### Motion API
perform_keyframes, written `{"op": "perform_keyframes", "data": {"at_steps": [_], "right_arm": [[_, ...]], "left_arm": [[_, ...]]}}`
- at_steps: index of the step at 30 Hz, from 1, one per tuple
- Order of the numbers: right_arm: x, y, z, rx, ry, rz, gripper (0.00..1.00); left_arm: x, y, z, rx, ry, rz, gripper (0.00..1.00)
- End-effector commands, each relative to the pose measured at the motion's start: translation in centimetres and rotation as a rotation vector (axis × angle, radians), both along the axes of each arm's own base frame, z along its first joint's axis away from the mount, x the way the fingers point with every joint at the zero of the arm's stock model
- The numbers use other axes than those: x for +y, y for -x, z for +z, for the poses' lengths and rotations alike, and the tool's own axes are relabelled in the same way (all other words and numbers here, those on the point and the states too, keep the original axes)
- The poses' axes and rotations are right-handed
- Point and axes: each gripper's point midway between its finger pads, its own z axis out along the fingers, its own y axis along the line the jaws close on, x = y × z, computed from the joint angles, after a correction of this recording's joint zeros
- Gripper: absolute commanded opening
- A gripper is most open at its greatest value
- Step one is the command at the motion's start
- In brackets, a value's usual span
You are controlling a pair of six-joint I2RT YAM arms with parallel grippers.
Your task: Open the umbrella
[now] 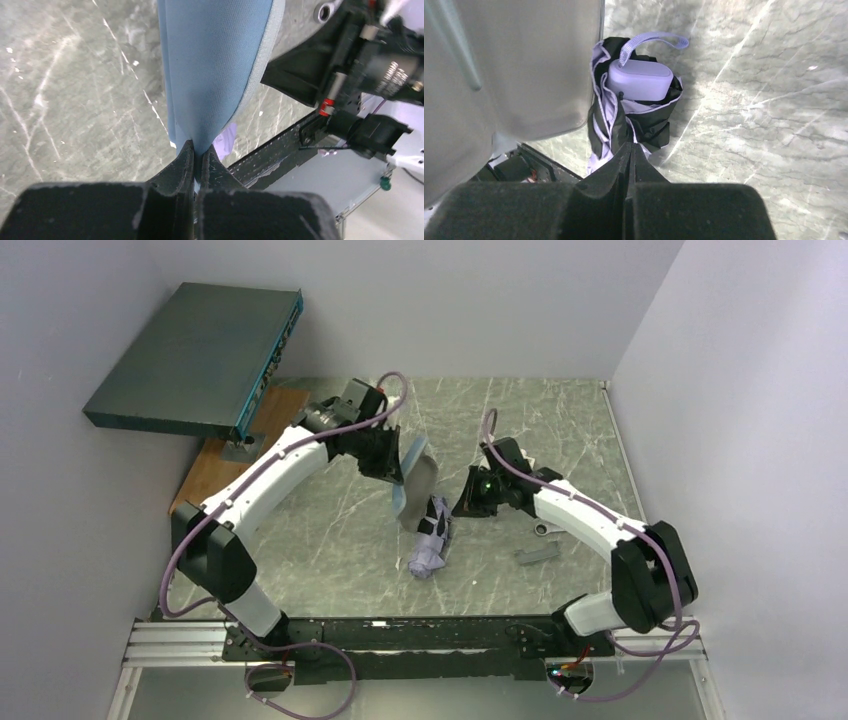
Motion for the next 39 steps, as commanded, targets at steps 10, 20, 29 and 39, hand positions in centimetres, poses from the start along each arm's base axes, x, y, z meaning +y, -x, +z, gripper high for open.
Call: {"op": "perform_keyframes", "data": {"at_steps": [10, 20, 29, 39], "right_arm": [[-4.6, 0.5, 8.5, -0.117, 0.049, -0.088, 0.25], [-6.3, 2.2, 10.3, -0.160, 0.051, -0.080, 0.87], [-6.5, 2.4, 10.3, -0.167, 0.052, -0.068, 0.89], [-6.9, 2.4, 10.0, -0.177, 0.070, -0.073, 0.93]], "left_arm": [[-1.1, -9.4, 4.9, -0.080, 0.238, 0.181, 0.00], [-2.4, -14.6, 7.3, -0.054, 0.513, 0.238, 0.12], [0.1, -18.9, 3.8, 0.153, 0.860, 0.356, 0.97], [4.0, -15.4, -0.4, 0.178, 0.639, 0.387, 0.99]]}}
